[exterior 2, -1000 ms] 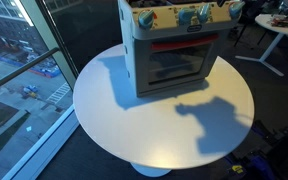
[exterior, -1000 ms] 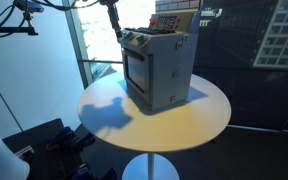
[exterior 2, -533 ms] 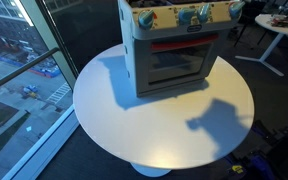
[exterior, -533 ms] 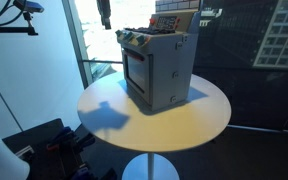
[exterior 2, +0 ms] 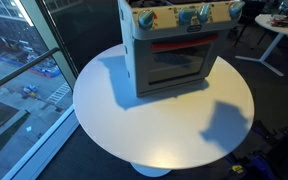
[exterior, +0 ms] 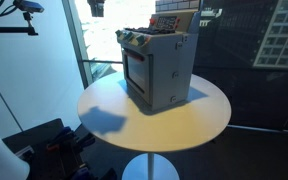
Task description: Turn the third knob from the left clockwise
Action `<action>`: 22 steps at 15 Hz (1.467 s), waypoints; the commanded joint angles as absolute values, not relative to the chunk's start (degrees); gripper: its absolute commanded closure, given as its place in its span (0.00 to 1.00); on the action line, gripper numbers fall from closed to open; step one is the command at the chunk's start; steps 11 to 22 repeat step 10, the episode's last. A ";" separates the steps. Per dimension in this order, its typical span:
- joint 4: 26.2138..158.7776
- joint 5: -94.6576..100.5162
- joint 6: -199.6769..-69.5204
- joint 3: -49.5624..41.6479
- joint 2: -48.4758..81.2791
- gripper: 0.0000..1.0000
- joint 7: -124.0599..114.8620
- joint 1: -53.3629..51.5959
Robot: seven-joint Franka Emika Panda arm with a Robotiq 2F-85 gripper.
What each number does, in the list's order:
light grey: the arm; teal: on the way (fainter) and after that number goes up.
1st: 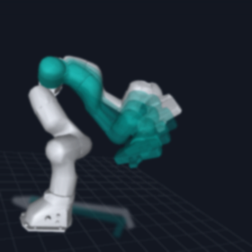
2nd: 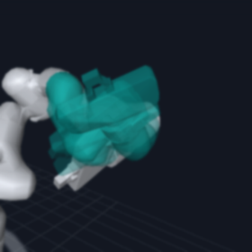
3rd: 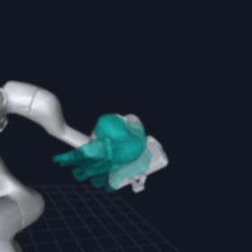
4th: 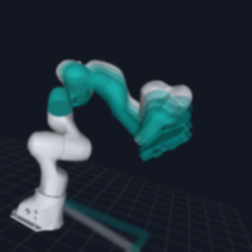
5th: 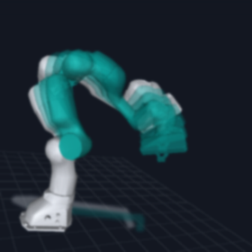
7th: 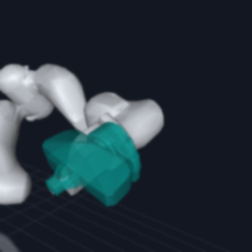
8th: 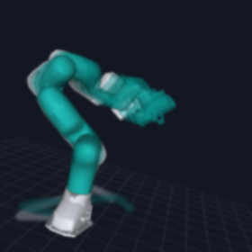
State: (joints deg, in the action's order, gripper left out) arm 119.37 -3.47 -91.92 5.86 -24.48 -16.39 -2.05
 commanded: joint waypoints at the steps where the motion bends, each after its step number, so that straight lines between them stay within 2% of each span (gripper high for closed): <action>1: 117.56 -2.82 -88.42 5.05 -26.37 0.00 -13.67 -1.67; 22: 118.55 -3.54 -89.31 5.30 -27.56 0.00 -15.08 -1.30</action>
